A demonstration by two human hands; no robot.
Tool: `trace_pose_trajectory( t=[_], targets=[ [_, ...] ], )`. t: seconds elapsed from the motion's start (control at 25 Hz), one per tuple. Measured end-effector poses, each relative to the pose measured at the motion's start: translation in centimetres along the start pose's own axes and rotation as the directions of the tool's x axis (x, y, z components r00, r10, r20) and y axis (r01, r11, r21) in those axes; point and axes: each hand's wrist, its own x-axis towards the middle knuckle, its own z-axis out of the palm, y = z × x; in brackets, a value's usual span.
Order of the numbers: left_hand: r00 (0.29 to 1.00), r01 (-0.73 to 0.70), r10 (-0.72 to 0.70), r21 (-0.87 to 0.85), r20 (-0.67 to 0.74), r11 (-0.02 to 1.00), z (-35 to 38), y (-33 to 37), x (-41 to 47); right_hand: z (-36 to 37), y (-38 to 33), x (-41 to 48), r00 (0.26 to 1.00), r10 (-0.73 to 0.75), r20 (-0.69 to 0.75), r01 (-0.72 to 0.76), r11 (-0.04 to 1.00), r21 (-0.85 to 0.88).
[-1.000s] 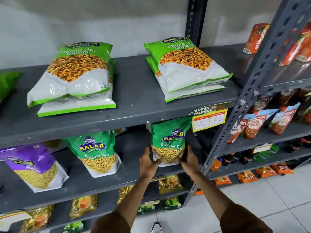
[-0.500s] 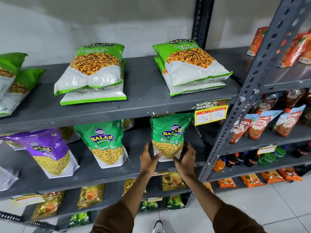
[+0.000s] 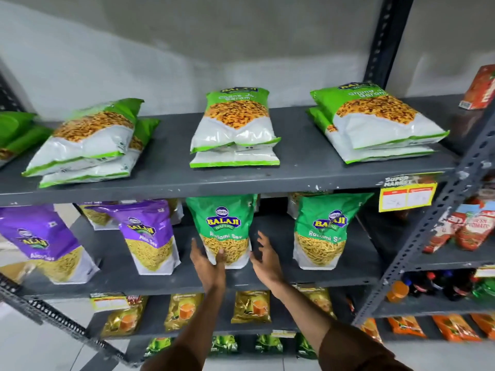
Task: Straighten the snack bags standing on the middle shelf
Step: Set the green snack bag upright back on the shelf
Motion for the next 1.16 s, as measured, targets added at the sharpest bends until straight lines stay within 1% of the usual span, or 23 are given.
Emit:
trace_pose_trajectory(
  t=[0.12, 0.16, 0.24, 0.28, 0.4, 0.48, 0.52, 0.56, 0.6, 0.64, 0.68, 0.72, 0.76, 0.8, 0.84, 0.88, 0.92, 0.96, 1.04, 1.12, 1.16],
  targets=[
    [0.986, 0.033, -0.034, 0.012, 0.161, 0.999, -0.9, -1.1, 2.6, 2.9, -1.0, 1.1, 0.999, 0.036, 0.032, -0.037, 0.999, 0.017],
    [0.98, 0.032, -0.031, 0.0, 0.196, 1.0, -1.0, -1.6, 3.4, 3.6, -1.0, 1.3, 0.999, 0.037, 0.011, -0.037, 0.999, 0.036],
    [0.971, 0.035, -0.037, 0.014, 0.235, 0.999, -1.0, -2.3, 4.6, 4.7, -0.6, 1.9, 0.996, 0.034, -0.083, -0.028, 0.998, 0.063],
    [0.965, 0.012, -0.02, 0.03, 0.261, 0.999, -0.7, -2.6, 4.9, 4.8, -0.3, 2.2, 0.992, 0.033, -0.119, -0.027, 0.998, 0.058],
    [0.923, -0.061, 0.044, 0.031, 0.383, 0.998, -1.2, -1.4, 4.2, 4.6, 0.2, 2.6, 0.987, 0.077, -0.144, -0.073, 0.997, 0.035],
    [0.902, -0.078, 0.063, 0.018, 0.428, 0.997, -1.9, -0.8, 3.9, 4.5, -0.1, 2.1, 0.98, 0.077, -0.184, -0.073, 0.997, 0.025],
    [0.895, -0.096, 0.082, 0.009, 0.439, 0.995, -2.3, -0.9, 4.0, 4.8, -0.6, 1.5, 0.965, 0.08, -0.25, -0.077, 0.997, 0.022],
    [0.902, -0.108, 0.09, 0.019, 0.423, 0.994, -2.9, -0.9, 3.9, 5.2, -1.2, 0.7, 0.934, 0.085, -0.348, -0.086, 0.996, 0.012],
    [0.92, -0.135, 0.12, 0.014, 0.374, 0.991, -3.6, -1.1, 3.7, 5.8, -2.1, -0.4, 0.893, 0.049, -0.448, -0.053, 0.999, 0.003],
    [0.939, -0.179, 0.171, -0.001, 0.298, 0.984, -4.7, -1.3, 3.3, 6.5, -2.9, -1.5, 0.856, -0.023, -0.517, 0.022, 1.0, -0.008],
    [0.947, -0.224, 0.224, -0.026, 0.231, 0.974, -5.6, -1.8, 3.1, 7.5, -3.7, -2.4, 0.837, -0.119, -0.534, 0.129, 0.991, -0.019],
    [0.953, -0.257, 0.261, -0.047, 0.155, 0.965, -6.9, -1.7, 2.9, 8.7, -4.7, -3.3, 0.852, -0.21, -0.48, 0.225, 0.974, -0.026],
    [0.956, -0.279, 0.284, -0.072, 0.07, 0.958, -8.2, -2.1, 3.2, 10.1, -5.4, -3.6, 0.875, -0.29, -0.388, 0.301, 0.953, -0.035],
    [0.961, -0.277, 0.277, -0.082, -0.02, 0.957, -9.7, -1.8, 3.5, 11.5, -6.3, -3.8, 0.898, -0.333, -0.289, 0.337, 0.941, -0.036],
    [0.96, -0.27, 0.261, -0.099, -0.097, 0.958, -11.3, -2.2, 4.4, 13.0, -6.8, -3.7, 0.913, -0.347, -0.212, 0.351, 0.936, -0.024],
    [0.961, -0.241, 0.224, -0.094, -0.164, 0.966, -12.9, -2.3, 5.5, 14.4, -7.4, -3.4, 0.93, -0.331, -0.163, 0.332, 0.943, -0.02],
    [0.957, -0.214, 0.191, -0.084, -0.219, 0.973, -14.2, -2.8, 6.8, 15.8, -7.5, -2.9, 0.948, -0.293, -0.123, 0.295, 0.955, -0.003],
    [0.958, -0.172, 0.156, -0.049, -0.241, 0.984, -15.5, -3.0, 8.0, 17.0, -7.9, -2.4, 0.971, -0.222, -0.086, 0.224, 0.974, 0.014],
    [0.972, -0.119, 0.124, 0.036, -0.2, 0.992, -17.7, -3.9, 11.0, 19.2, -8.7, -1.2, 0.995, -0.096, -0.036, 0.097, 0.994, 0.043],
    [0.996, 0.002, 0.001, 0.023, -0.089, 1.0, -19.1, -4.6, 13.4, 20.9, -9.4, -0.5, 1.0, -0.003, -0.015, 0.004, 0.999, 0.032],
    [0.998, 0.059, -0.059, 0.006, -0.018, 0.998, -19.7, -5.1, 14.6, 21.9, -9.5, -0.3, 1.0, 0.006, -0.03, -0.005, 1.0, 0.025]
  ],
)
